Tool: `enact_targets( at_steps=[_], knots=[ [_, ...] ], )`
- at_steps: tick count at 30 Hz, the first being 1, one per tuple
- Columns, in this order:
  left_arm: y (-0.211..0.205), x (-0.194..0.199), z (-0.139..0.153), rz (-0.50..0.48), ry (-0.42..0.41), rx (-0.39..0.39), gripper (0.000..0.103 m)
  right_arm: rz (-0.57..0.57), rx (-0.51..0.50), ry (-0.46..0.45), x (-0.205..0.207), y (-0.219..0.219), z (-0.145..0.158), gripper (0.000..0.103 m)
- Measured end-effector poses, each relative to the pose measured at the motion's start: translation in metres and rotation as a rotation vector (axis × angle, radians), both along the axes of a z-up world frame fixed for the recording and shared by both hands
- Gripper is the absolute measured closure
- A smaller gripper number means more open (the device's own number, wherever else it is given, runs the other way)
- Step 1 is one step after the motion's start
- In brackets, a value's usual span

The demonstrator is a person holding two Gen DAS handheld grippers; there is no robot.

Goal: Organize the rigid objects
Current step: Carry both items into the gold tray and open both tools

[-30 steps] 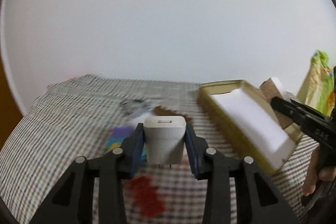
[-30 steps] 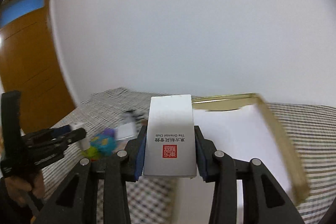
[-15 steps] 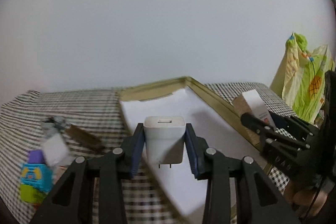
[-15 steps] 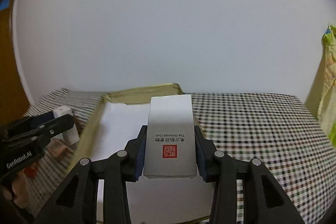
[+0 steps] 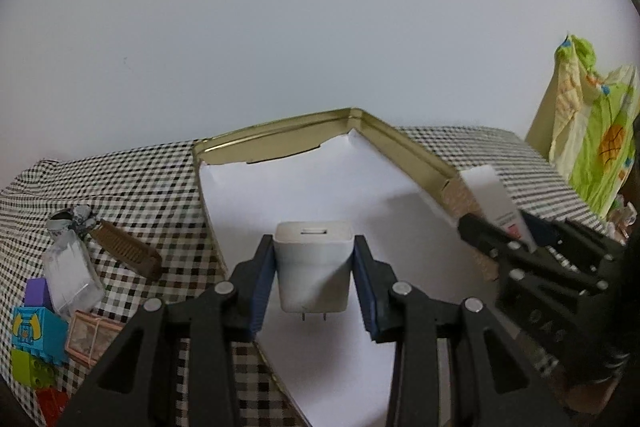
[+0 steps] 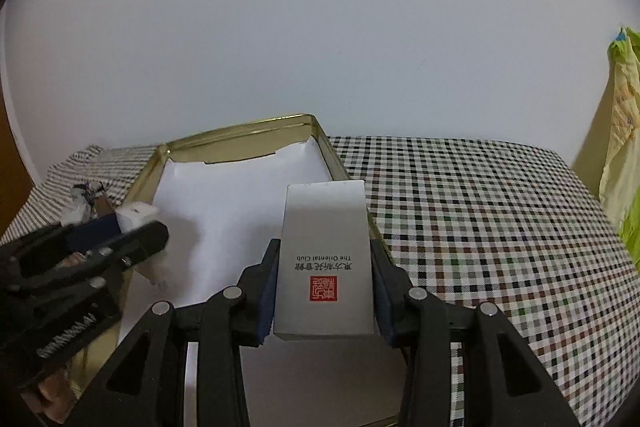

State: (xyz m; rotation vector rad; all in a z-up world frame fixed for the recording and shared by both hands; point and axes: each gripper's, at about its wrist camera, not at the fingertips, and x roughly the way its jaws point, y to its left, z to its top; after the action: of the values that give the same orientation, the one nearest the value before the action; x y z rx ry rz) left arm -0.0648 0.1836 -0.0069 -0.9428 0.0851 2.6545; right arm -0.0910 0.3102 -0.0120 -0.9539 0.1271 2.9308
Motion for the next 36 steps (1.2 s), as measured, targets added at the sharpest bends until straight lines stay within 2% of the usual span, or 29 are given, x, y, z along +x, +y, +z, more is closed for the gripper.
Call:
enact_targets(
  at_steps=[12,14,15,16,17,19,21,24,28,36],
  knots=[
    [0.005,0.002,-0.003,-0.001,0.034,-0.046,0.066,0.034,-0.005,-0.02,-0.008,-0.013,-0.003,0.059],
    [0.005,0.001,-0.003,0.006,0.032,-0.047,0.066,0.024,-0.018,-0.032,-0.008,-0.012,-0.005,0.053],
    [0.004,0.001,-0.003,0.009,0.033,-0.046,0.064,0.02,-0.027,-0.033,-0.007,-0.011,-0.005,0.049],
    [0.004,0.001,-0.003,0.016,0.038,-0.045,0.06,0.009,-0.044,-0.028,-0.005,-0.009,-0.005,0.04],
    [0.002,0.002,-0.002,0.031,0.049,-0.047,0.052,0.001,-0.065,-0.014,-0.003,-0.006,-0.004,0.037],
    [-0.002,0.005,0.001,0.065,0.078,-0.048,0.038,-0.002,-0.096,0.01,0.0,-0.002,-0.002,0.037],
    [-0.01,0.008,0.005,0.112,0.11,-0.048,0.018,-0.01,-0.119,0.037,0.004,0.001,0.0,0.037],
    [-0.02,0.01,0.011,0.156,0.136,-0.029,0.002,-0.034,-0.127,0.078,0.01,0.003,0.004,0.033],
    [-0.029,0.014,0.017,0.149,0.159,0.008,0.001,-0.057,-0.132,0.128,0.017,0.006,0.011,0.029],
    [-0.037,0.023,0.021,0.155,0.194,-0.014,0.001,-0.096,-0.117,0.195,0.025,0.008,0.017,0.029]
  ],
)
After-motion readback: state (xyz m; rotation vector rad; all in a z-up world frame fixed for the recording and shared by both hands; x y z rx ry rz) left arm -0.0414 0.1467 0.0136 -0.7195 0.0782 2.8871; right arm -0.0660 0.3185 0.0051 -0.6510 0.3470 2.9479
